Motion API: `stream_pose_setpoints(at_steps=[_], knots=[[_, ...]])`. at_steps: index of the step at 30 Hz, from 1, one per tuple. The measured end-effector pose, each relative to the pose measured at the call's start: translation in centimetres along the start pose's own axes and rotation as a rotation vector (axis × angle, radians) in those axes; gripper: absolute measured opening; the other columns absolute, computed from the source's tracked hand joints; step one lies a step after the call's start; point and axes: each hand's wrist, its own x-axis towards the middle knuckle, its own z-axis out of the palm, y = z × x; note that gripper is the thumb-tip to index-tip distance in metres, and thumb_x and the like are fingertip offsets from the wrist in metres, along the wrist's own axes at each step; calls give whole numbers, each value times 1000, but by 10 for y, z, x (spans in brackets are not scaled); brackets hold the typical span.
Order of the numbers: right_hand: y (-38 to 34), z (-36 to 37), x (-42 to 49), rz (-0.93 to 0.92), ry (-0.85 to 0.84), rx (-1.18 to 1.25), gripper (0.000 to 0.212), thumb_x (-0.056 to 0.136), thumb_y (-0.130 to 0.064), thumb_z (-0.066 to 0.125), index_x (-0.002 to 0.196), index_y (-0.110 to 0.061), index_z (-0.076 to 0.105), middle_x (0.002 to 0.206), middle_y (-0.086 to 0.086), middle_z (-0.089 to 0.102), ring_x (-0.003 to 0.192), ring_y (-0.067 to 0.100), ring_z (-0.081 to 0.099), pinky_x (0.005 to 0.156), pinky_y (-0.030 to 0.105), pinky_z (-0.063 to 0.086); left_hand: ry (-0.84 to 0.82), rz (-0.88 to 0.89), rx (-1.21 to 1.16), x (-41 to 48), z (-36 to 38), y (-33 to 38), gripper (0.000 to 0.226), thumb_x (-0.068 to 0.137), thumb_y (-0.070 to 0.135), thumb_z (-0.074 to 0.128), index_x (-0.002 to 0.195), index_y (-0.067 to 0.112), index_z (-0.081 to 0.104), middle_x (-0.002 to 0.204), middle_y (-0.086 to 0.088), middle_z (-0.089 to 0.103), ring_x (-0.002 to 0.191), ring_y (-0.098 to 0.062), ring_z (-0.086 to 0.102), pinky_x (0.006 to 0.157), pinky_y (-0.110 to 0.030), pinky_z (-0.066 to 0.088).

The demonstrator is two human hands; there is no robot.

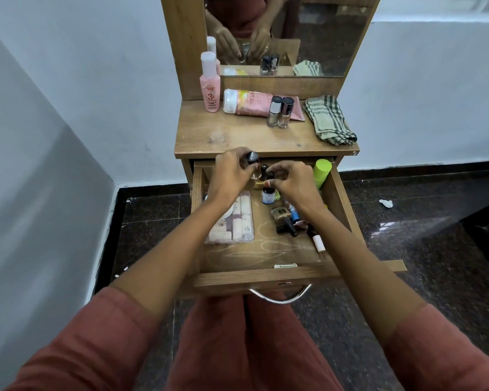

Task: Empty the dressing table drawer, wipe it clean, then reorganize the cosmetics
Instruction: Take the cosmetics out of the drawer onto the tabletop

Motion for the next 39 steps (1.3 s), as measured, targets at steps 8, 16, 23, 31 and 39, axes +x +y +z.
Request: stream_pose_setpoints(at_steps=[8, 16, 23, 31, 39], knots=[[-45, -18, 32, -153, 166, 116, 23, 76, 4, 68, 98, 4, 66, 83, 2, 61, 63, -10, 50, 58, -3, 42, 65, 102, 10, 55, -24, 34, 18, 78, 9, 68, 96, 9, 69, 91, -9, 71, 82, -17, 65, 80, -33, 54], [-44, -1, 75, -166, 287, 5, 18, 78, 0, 66, 97, 0, 66, 92, 12, 69, 77, 9, 57, 72, 19, 49, 18, 81, 36, 105, -5, 26, 13, 76, 3, 66, 89, 3, 67, 89, -13, 70, 86, -25, 65, 79, -41, 54], [-36, 8, 91, -143, 310, -47, 24, 78, -8, 68, 101, -4, 64, 96, 11, 69, 86, 18, 62, 80, 34, 54, -2, 65, 37, 124, 7, 11, 19, 78, 2, 64, 97, 5, 66, 91, -7, 68, 81, -15, 60, 78, -30, 52], [-30, 17, 86, -84, 323, 2, 21, 77, -8, 70, 96, -2, 66, 93, 11, 71, 84, 20, 65, 79, 35, 54, 31, 23, -43, 126, 11, 6, 22, 80, -3, 62, 102, 1, 64, 84, -2, 58, 71, -8, 52, 62, -8, 44], [-29, 26, 86, -64, 356, 95, 24, 77, -2, 70, 100, 4, 63, 98, 15, 67, 77, 8, 55, 60, -3, 40, 20, -35, -165, 101, 7, -7, 33, 80, -19, 39, 99, -4, 62, 71, 4, 54, 60, -2, 46, 56, -8, 43]])
